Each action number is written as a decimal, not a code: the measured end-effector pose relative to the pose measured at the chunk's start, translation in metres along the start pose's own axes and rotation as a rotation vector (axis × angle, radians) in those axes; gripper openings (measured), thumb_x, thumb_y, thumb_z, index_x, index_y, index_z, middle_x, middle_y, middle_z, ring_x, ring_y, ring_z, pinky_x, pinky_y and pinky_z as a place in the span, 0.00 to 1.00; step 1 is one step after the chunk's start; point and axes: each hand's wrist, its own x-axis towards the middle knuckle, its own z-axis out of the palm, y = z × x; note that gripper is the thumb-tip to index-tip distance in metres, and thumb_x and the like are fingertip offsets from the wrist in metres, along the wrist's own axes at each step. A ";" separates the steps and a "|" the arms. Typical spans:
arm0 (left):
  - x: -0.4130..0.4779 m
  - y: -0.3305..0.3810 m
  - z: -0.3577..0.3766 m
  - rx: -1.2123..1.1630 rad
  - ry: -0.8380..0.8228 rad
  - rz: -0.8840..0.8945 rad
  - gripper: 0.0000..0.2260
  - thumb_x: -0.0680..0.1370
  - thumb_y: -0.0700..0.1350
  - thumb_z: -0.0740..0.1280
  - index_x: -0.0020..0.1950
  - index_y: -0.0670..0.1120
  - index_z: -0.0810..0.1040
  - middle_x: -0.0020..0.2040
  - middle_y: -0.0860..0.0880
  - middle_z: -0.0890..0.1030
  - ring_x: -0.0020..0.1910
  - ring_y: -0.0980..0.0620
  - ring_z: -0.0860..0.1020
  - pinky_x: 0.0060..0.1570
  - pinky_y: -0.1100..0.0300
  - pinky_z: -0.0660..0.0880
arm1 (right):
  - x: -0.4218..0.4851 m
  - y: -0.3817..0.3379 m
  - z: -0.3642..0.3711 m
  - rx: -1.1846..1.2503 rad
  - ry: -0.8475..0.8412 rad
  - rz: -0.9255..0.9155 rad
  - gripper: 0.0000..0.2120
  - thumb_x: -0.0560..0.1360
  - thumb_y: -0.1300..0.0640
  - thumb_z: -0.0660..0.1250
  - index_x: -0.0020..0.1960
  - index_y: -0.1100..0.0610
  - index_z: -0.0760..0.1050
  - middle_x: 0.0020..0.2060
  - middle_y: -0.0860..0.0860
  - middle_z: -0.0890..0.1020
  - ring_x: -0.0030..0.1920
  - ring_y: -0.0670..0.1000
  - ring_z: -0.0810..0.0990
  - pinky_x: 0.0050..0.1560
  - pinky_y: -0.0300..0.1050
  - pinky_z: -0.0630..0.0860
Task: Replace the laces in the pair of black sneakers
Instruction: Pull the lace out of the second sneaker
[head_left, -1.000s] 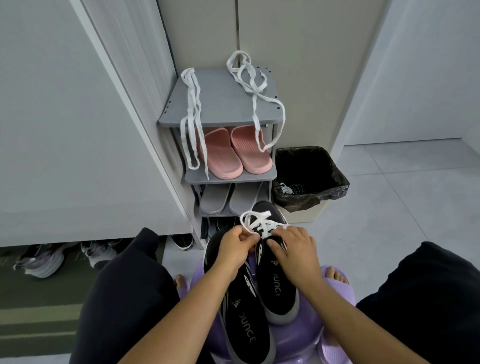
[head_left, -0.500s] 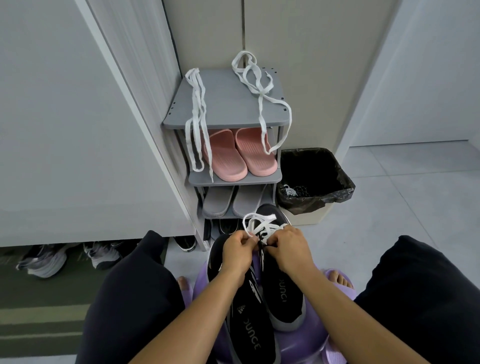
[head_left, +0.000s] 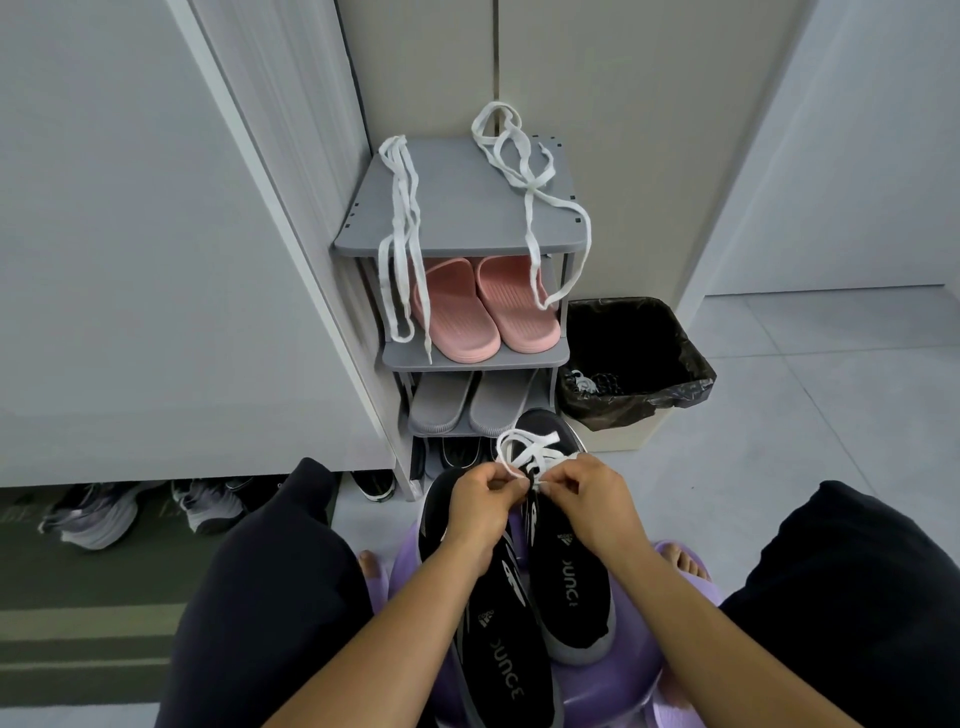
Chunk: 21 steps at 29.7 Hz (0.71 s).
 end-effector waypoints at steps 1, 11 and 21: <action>0.000 0.000 0.000 0.005 -0.002 0.001 0.09 0.74 0.32 0.66 0.39 0.45 0.77 0.36 0.48 0.78 0.36 0.55 0.76 0.36 0.75 0.73 | 0.000 0.000 0.000 -0.030 -0.007 -0.023 0.05 0.73 0.62 0.69 0.45 0.62 0.82 0.36 0.45 0.73 0.40 0.46 0.72 0.40 0.28 0.65; 0.002 0.001 -0.004 -0.054 -0.053 -0.079 0.07 0.75 0.33 0.66 0.40 0.43 0.77 0.36 0.48 0.78 0.29 0.60 0.77 0.36 0.71 0.74 | 0.000 0.011 0.010 -0.034 0.027 -0.197 0.06 0.71 0.62 0.67 0.38 0.61 0.81 0.34 0.53 0.77 0.38 0.47 0.72 0.40 0.33 0.66; 0.000 0.008 -0.004 -0.043 -0.001 -0.127 0.08 0.77 0.33 0.62 0.41 0.43 0.70 0.38 0.46 0.79 0.33 0.56 0.78 0.35 0.68 0.74 | 0.000 0.012 0.024 -0.069 -0.020 -0.056 0.05 0.71 0.65 0.65 0.47 0.61 0.78 0.41 0.51 0.71 0.46 0.51 0.70 0.49 0.41 0.67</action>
